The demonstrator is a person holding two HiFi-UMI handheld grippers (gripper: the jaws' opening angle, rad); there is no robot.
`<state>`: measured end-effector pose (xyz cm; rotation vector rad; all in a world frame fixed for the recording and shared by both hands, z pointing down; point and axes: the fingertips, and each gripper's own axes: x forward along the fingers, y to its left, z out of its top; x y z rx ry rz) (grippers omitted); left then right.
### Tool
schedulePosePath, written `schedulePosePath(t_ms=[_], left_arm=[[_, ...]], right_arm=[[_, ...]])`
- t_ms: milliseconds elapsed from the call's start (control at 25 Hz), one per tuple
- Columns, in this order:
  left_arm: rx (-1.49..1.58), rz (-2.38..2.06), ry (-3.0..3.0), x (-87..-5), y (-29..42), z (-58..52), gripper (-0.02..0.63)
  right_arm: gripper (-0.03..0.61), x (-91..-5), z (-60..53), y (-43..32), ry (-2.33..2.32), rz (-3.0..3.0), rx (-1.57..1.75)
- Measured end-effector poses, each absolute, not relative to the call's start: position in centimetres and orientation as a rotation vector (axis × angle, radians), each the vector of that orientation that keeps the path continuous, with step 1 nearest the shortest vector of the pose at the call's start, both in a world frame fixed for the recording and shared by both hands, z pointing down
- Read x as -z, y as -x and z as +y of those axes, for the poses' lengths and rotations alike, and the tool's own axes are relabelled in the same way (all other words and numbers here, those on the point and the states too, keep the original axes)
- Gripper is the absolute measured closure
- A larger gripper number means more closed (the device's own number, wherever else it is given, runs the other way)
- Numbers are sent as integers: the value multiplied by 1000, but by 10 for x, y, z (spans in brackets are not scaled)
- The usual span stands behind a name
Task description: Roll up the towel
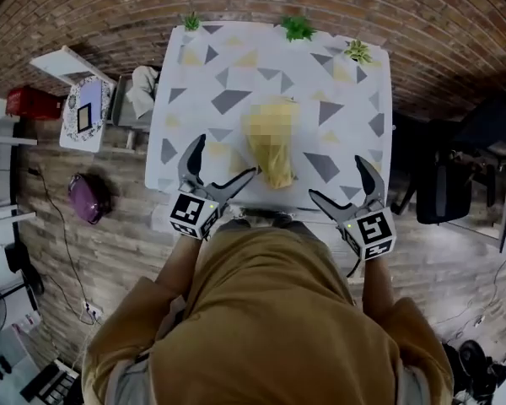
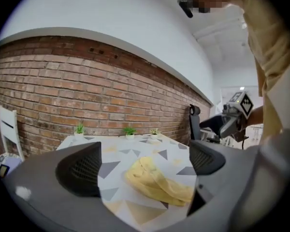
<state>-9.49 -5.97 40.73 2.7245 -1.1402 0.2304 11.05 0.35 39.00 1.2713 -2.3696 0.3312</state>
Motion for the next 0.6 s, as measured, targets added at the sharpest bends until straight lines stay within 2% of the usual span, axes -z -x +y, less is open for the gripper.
schedulePosePath(t_ms=[280,600], left_arm=[[-390,-1319,-2550,-445,106,-37,18],[-528,-1270,-2566,-481,77,-27,18]], right_arm=[[52,-432,-2,-93,-942,-2476,-325],[118,-476,3,-84,-785,-2491,-326]])
